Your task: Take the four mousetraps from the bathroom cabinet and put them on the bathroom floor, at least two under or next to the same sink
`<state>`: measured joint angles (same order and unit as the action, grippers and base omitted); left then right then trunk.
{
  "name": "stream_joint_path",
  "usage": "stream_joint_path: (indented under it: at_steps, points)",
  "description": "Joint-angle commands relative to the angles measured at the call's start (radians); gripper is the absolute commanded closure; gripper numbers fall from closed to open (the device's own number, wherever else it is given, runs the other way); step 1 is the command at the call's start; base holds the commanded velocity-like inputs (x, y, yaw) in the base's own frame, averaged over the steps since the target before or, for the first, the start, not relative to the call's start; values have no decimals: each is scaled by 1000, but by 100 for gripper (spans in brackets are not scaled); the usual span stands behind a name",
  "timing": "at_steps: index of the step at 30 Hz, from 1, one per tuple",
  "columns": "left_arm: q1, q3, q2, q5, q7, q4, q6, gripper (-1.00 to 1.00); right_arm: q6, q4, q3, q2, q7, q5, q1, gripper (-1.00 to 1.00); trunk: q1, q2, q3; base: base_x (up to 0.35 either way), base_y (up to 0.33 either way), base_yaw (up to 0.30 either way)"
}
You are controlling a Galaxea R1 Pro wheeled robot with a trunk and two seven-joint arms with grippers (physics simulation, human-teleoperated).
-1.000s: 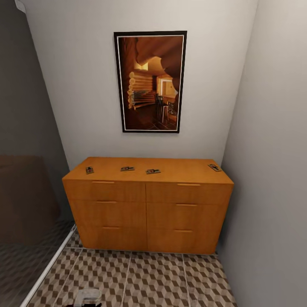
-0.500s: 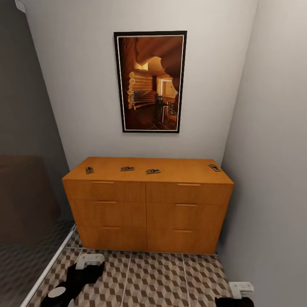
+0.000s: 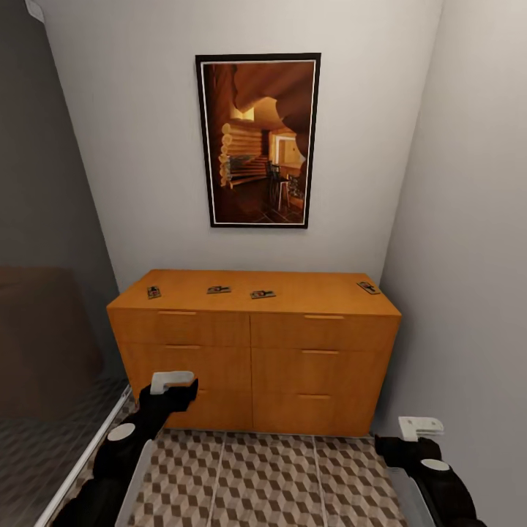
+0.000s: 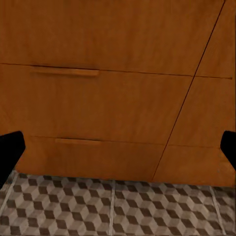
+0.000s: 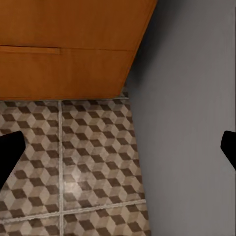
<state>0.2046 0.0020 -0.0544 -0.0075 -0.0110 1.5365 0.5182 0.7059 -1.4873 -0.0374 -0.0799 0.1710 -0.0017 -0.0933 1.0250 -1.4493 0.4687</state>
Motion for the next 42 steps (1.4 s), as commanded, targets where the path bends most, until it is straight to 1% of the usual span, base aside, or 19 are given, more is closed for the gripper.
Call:
stream_joint_path:
  at_steps: [1, 9, 15, 16, 20, 24, 27, 29, 30, 34, 38, 40, 41, 42]
  points:
    - [2, 0, -1, -1, -1, 1, 5, -100, 6, -1, 1, 0, 4, -1, -1, -100, 0, -1, 1, 0, 0, 0]
    - [204, -1, -43, -2, -1, 3, 7, -100, 33, -16, 1, 0, 34, 0, -90, -100, 0, -1, 1, 0, 0, 0]
    - [365, -1, -75, -7, -2, 1, 20, -100, 39, -17, 1, 3, 39, -2, -189, -100, 0, -1, 1, 0, 0, 0]
    - [365, -1, -75, -7, -2, 1, 20, -100, 39, -17, 1, 3, 39, -2, -189, -100, 0, -1, 1, 0, 0, 0]
    - [470, 0, -85, -17, -3, -10, 41, -100, 53, -16, 1, 8, 41, -4, -270, -100, 0, -1, 1, 0, 0, 0]
    - [579, 0, -90, -23, -3, -42, 96, -100, 84, -13, 3, 16, 50, -6, -359, -100, 0, -1, 1, 0, 0, 0]
    - [663, 0, -91, -25, -2, -91, 157, -100, 116, -5, 3, 25, 64, -7, -428, -100, 0, -1, 1, 0, 0, 0]
    - [723, 0, -91, -25, -2, -144, 202, -100, 137, 4, 5, 34, 77, -7, -476, -100, 0, -1, 1, 0, 0, 0]
    - [723, 0, -91, -25, -2, -144, 202, -100, 137, 4, 5, 34, 77, -7, -476, -100, 0, -1, 1, 0, 0, 0]
    - [851, 0, -90, -25, -2, -299, 292, -100, 174, 34, 8, 63, 110, -7, -577, -100, 0, -1, 1, 0, 0, 0]
    - [963, 3, -87, -25, 3, -455, 365, -100, 207, 79, 9, 102, 147, -7, -679, -100, 0, -1, 1, 0, 0, 0]
    - [1001, 5, -85, -24, 7, -501, 390, -100, 226, 108, 10, 120, 165, -6, -731, -100, 0, -1, 1, 0, 0, 0]
    - [1001, 5, -85, -24, 7, -501, 390, -100, 226, 108, 10, 120, 165, -6, -731, -100, 0, -1, 1, 0, 0, 0]
    - [1015, 5, -83, -24, 8, -518, 400, -100, 237, 124, 10, 129, 173, -7, -757, -100, 0, -1, 1, 0, 0, 0]
